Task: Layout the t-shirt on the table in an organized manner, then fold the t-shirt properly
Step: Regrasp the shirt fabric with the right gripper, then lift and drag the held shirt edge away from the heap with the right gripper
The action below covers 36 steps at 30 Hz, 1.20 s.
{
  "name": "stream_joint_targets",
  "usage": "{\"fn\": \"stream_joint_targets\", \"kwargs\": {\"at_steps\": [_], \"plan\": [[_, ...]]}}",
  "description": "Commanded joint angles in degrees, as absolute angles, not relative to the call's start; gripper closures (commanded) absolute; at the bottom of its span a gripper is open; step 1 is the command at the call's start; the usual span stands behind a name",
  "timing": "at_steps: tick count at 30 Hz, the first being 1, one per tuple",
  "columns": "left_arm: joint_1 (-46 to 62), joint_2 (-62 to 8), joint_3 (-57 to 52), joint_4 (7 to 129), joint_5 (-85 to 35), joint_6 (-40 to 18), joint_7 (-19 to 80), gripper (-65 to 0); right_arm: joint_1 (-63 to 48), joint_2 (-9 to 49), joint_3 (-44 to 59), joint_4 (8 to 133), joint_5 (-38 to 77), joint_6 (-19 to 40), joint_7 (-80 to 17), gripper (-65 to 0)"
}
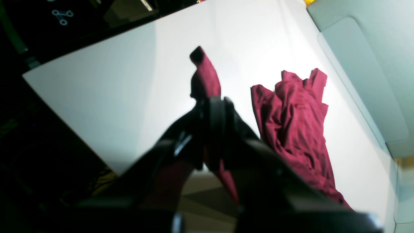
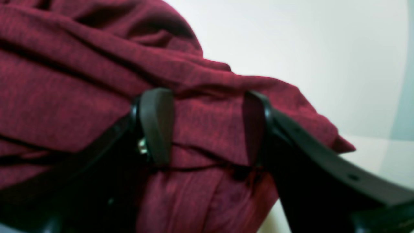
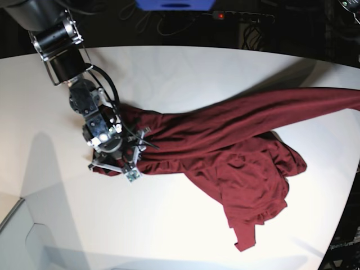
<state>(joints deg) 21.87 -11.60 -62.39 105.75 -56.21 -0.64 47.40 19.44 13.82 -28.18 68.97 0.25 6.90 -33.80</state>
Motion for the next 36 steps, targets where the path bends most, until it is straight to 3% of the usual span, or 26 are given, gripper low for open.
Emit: {"fn": "stream_joint_targets", "kwargs": {"at_steps": [1, 12, 15, 36], "plan": [[21.8, -12.7, -62.9, 106.6, -58.0, -0.3, 46.4, -0.2, 20.7, 14.2, -27.8, 69.8, 0.0, 7.4, -32.9, -30.5], [21.8, -12.7, -62.9, 106.6, -58.0, -0.3, 46.4, -0.2, 20.6, 14.2, -27.8, 69.3, 0.0, 7.5, -33.0, -10.2], [21.8, -12.7, -62.9, 106.6, -58.0, -0.3, 46.4, -0.2, 20.7, 14.2, -26.7, 69.7, 0.0, 7.4, -33.5, 0.0], [21.1, -12.7, -62.6, 107.3, -58.4, -0.3, 46.4, -0.2, 8.1, 14.1, -10.9, 96.5, 0.0, 7.4, -33.2, 0.0]]}}
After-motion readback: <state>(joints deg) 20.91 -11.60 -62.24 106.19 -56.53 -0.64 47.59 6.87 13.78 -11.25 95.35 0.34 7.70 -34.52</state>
